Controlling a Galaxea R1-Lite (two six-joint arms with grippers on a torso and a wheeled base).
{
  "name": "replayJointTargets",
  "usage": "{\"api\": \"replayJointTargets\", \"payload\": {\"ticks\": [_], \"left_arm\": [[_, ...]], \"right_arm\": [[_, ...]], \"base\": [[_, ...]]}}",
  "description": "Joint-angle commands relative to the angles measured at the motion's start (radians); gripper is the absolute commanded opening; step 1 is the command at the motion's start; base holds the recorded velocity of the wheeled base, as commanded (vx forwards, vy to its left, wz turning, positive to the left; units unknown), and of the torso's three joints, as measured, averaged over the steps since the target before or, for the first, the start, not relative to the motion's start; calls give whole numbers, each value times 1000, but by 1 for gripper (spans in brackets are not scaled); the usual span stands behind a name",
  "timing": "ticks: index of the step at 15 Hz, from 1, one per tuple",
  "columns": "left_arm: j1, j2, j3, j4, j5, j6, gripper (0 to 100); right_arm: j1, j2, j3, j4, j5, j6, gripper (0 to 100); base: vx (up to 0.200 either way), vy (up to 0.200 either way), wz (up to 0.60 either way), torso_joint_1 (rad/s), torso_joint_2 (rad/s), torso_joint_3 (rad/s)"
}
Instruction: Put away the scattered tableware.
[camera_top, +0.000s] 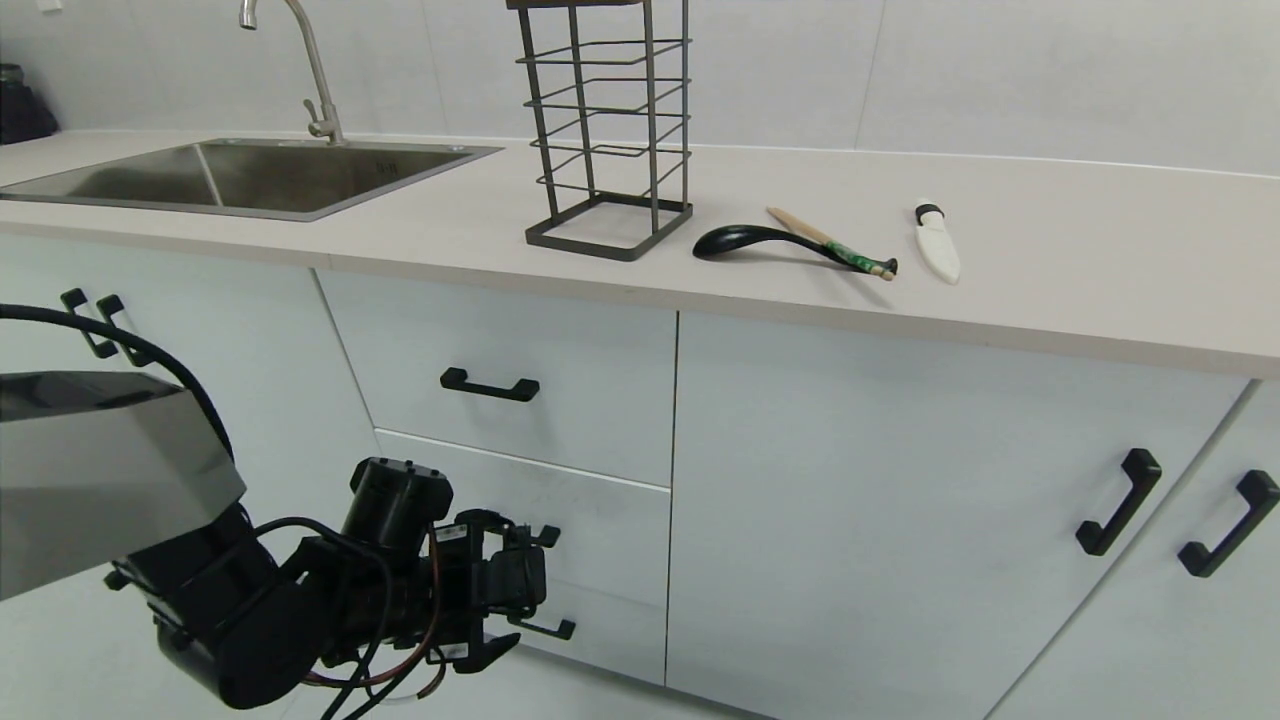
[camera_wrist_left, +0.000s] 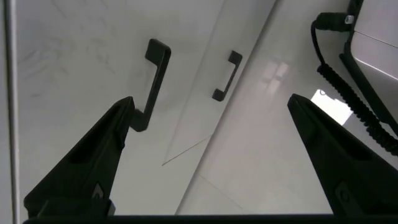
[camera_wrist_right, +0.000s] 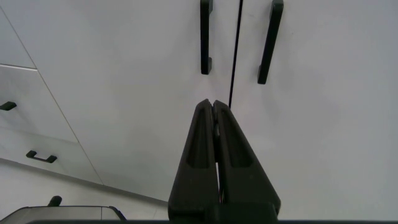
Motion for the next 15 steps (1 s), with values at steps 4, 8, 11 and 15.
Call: {"api": "replayJointTargets", "payload": {"ticks": [4, 8, 11, 15], "left_arm": [[36, 73, -47, -4, -2, 6, 100], [50, 124, -100, -7, -5, 12, 100], [50, 182, -139, -10, -8, 15, 100], [55, 269, -229, -10, -20, 39, 100]], "right_arm": [[0, 1, 0, 0, 0, 0, 0], [0, 1, 0, 0, 0, 0, 0], [0, 1, 0, 0, 0, 0, 0], [0, 1, 0, 0, 0, 0, 0]], "base": [[0, 0, 0, 0, 0, 0], [0, 0, 0, 0, 0, 0], [0, 0, 0, 0, 0, 0], [0, 0, 0, 0, 0, 0]]}}
